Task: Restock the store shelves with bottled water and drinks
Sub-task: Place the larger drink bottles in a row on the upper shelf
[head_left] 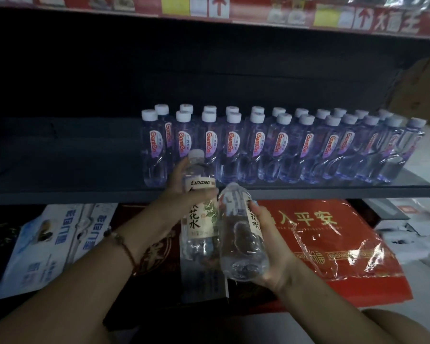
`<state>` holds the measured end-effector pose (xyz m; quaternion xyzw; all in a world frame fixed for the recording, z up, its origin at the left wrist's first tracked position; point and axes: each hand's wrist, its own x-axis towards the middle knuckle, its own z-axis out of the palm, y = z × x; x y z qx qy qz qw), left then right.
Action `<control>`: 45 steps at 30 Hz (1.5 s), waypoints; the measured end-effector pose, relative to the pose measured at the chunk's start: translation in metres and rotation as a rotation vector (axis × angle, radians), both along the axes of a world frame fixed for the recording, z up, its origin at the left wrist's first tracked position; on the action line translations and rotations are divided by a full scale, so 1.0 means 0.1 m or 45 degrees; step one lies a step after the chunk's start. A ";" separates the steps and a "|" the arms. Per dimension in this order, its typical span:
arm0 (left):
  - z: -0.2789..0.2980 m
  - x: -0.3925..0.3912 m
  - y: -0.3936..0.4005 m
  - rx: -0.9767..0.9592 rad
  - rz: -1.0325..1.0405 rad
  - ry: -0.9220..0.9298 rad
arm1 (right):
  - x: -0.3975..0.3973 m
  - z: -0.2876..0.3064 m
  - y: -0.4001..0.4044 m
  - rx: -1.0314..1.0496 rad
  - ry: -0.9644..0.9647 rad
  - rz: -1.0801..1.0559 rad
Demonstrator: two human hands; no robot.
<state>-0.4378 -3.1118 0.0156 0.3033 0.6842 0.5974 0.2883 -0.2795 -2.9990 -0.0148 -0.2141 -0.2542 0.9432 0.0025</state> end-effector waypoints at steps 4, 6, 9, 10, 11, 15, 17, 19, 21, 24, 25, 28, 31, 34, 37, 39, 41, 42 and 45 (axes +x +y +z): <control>0.10 0.19 -0.12 0.100 0.056 0.121 | 0.10 0.16 -0.03 0.176 0.015 0.080; 0.21 0.24 -0.15 0.136 0.077 0.165 | 0.17 0.24 -0.07 0.174 0.011 0.028; 0.46 0.25 -0.14 0.223 0.075 0.252 | 0.25 0.47 -0.04 0.270 0.019 -0.087; 0.59 0.26 -0.13 0.257 0.083 0.274 | 0.28 0.62 -0.03 0.328 0.023 -0.119; 0.73 0.26 -0.13 0.297 0.087 0.308 | 0.29 0.79 0.00 0.387 0.015 -0.149; 1.45 0.24 -0.11 0.387 0.082 0.524 | 0.28 1.58 0.08 0.615 0.114 -0.296; 1.88 0.26 -0.14 0.385 0.069 0.596 | 0.26 2.02 0.10 0.777 0.206 -0.393; 2.28 0.32 -0.15 0.388 0.038 0.667 | 0.21 2.40 0.12 0.966 0.269 -0.466; 2.64 0.36 -0.15 0.405 0.043 0.817 | 0.18 2.76 0.17 1.208 0.328 -0.532; 3.07 0.31 -0.09 0.421 0.075 0.946 | 0.11 3.20 0.30 1.545 0.380 -0.634; 3.18 0.25 -0.06 0.433 0.079 0.956 | 0.08 3.33 0.33 1.643 0.379 -0.666; 3.46 0.11 0.04 0.417 0.089 0.977 | -0.10 3.65 0.48 1.782 0.357 -0.705; 3.65 -0.04 0.24 0.368 0.108 1.023 | -0.35 3.85 0.69 1.820 0.285 -0.792; 3.71 -0.22 0.51 0.252 0.128 1.066 | -0.56 3.92 0.85 1.973 0.123 -0.859; 3.71 -0.36 0.77 0.230 0.146 1.119 | -0.73 3.88 0.99 2.091 0.006 -0.895; 3.70 -0.42 0.91 0.266 0.177 1.126 | -0.83 3.85 1.06 2.148 -0.032 -0.892; 3.67 -0.49 1.01 0.283 0.195 1.125 | -0.92 3.84 1.13 2.201 -0.062 -0.891; 3.65 -0.51 1.05 0.284 0.196 1.136 | -0.96 3.84 1.14 2.240 -0.079 -0.893; 3.61 -0.58 1.12 0.288 0.196 1.189 | -1.09 3.81 1.23 2.357 -0.150 -0.903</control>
